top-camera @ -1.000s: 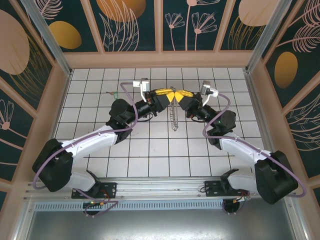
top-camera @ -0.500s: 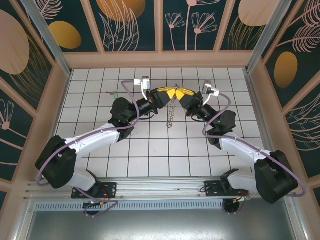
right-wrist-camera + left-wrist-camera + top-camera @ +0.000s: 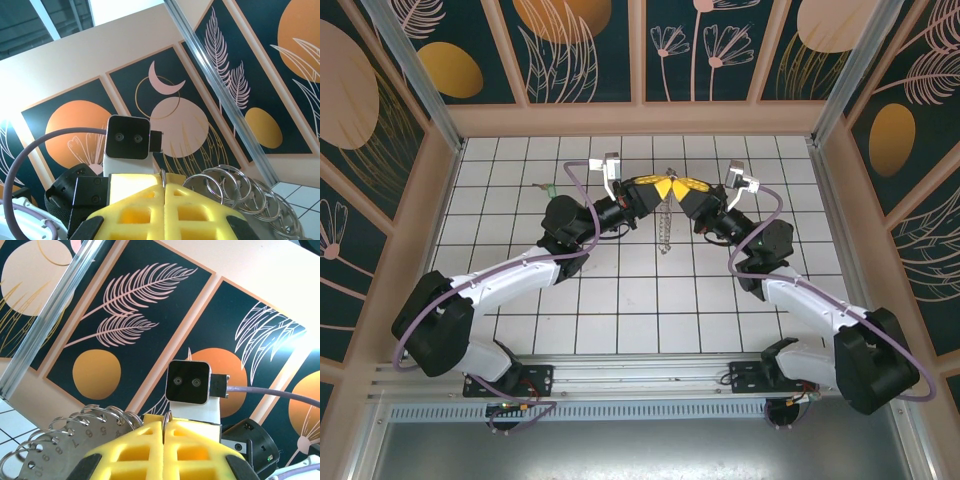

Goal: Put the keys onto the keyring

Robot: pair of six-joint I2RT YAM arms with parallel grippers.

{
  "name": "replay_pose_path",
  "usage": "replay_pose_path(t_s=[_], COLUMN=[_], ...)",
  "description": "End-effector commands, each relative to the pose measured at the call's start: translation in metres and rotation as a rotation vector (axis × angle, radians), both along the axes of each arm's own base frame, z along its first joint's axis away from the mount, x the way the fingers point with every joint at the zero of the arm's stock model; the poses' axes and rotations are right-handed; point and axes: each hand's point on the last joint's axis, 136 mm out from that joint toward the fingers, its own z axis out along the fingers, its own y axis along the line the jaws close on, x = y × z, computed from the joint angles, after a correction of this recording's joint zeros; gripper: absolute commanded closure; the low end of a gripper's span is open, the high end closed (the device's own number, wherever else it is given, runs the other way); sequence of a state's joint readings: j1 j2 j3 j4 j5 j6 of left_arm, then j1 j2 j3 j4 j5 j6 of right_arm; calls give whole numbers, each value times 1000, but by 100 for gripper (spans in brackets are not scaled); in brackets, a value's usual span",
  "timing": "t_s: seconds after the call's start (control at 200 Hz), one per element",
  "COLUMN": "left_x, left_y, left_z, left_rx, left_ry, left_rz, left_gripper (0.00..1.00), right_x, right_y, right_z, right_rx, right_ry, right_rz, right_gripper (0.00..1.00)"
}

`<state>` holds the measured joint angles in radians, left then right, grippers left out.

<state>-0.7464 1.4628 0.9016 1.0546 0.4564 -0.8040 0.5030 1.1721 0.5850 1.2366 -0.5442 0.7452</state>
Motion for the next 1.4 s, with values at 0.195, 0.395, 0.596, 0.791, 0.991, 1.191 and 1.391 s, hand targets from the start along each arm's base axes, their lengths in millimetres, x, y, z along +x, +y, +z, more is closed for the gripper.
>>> replay_pose_path(t_s=[0.195,0.395,0.596,0.791,0.991,1.191,1.391], left_x=[-6,-5,-7,-11,-18,-23,-29], left_y=[0,0,-3,-5,-3,-2,-3], left_z=[14,15,11,5,4,2,3], left_rx=[41,47,58,79,78,77,82], left_ry=[-88,-98,-96,-95,-109,-114,-134], left_rz=[18,26,2,-23,-43,-58,-88], left_gripper=[91,81,90,91,96,96,100], right_x=[-18,-18,-18,-13,-11,-10,-9], right_y=[3,5,4,1,-1,-2,-2], right_z=[21,22,22,22,23,23,22], right_rx=[-20,-27,-26,-24,-19,-16,-15], right_ry=[-111,-116,-115,-104,-100,-96,-91], right_rz=[44,52,49,20,9,6,6], right_gripper=[100,100,100,100,100,100,100])
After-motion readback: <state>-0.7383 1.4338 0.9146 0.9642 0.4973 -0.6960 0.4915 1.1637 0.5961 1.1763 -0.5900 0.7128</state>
